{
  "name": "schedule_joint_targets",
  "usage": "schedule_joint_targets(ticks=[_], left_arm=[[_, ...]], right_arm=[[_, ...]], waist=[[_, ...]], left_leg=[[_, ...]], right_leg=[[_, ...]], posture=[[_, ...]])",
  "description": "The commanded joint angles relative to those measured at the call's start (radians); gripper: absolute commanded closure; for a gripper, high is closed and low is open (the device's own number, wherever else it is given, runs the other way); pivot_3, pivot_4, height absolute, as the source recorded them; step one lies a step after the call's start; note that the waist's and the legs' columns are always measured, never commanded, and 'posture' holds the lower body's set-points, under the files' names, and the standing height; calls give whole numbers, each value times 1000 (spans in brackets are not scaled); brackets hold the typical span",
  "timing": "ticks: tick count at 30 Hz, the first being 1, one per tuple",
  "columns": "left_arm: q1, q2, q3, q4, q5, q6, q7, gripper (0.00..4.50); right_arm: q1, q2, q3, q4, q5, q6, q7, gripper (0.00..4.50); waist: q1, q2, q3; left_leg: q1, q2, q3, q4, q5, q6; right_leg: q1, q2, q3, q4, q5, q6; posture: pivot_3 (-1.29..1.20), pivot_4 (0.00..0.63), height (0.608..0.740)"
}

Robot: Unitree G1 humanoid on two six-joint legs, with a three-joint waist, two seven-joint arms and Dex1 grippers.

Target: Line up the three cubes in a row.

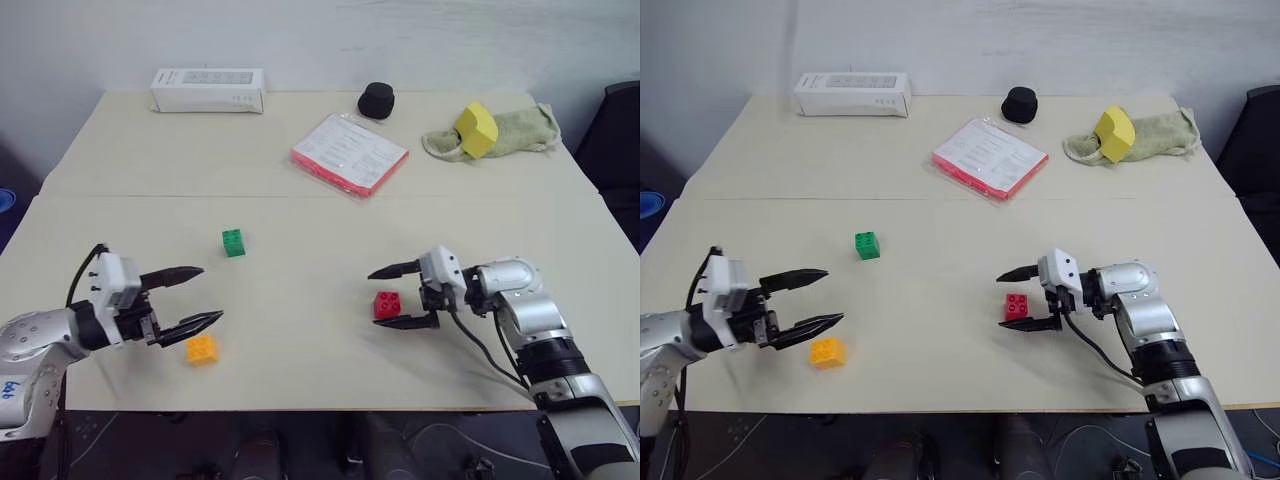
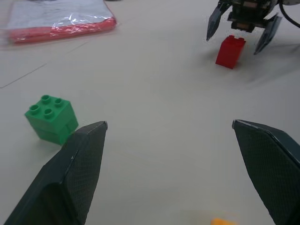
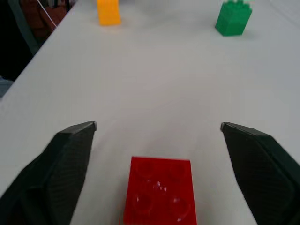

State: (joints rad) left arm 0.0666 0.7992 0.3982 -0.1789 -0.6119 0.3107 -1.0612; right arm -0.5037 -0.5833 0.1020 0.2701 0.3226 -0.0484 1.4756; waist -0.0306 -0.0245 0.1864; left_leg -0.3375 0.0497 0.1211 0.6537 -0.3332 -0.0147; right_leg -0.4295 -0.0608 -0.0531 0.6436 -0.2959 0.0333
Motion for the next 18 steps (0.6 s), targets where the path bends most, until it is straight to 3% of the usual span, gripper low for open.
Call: schedule_joint_targets(ticks=[1,8,11,16,18], left_arm=[[95,42,187,41,-112,118,-26,0],[183,34,376,343,-10,-33,9,0],[178,9,387,310,-34,-14,29,0],[1,4,230,296,14,-56,28,0],[-195,8,109,395,54,-69,0,0]], right_arm=[[78,-46,-134,-170,113,35,-55,10],[273,7,-355,-328,302,59,-201,10],[336,7,-368,-379,329,81,-223,10],[358,12,-359,-367,271,-10,-226,10],[342,26,-357,-354,252,-34,-260,10]], waist=[[-1,0,0],[2,-1,0],[5,-2,0],[14,-2,-1],[19,-2,-1]], left_leg=[[0,0,0,0,0,0],[2,0,-1,-1,-3,5],[1,0,-2,-2,-4,5],[1,-1,-3,-2,-3,5],[1,-1,-3,-2,-3,5]], right_leg=[[0,0,0,0,0,0],[1,0,-2,-1,-1,-1],[1,-1,-2,-1,-1,-1],[2,-3,-3,-1,0,-1],[2,-2,-3,0,0,-1]], posture=[[0,150,740],[0,150,740],[0,150,740],[0,150,740],[0,150,740]])
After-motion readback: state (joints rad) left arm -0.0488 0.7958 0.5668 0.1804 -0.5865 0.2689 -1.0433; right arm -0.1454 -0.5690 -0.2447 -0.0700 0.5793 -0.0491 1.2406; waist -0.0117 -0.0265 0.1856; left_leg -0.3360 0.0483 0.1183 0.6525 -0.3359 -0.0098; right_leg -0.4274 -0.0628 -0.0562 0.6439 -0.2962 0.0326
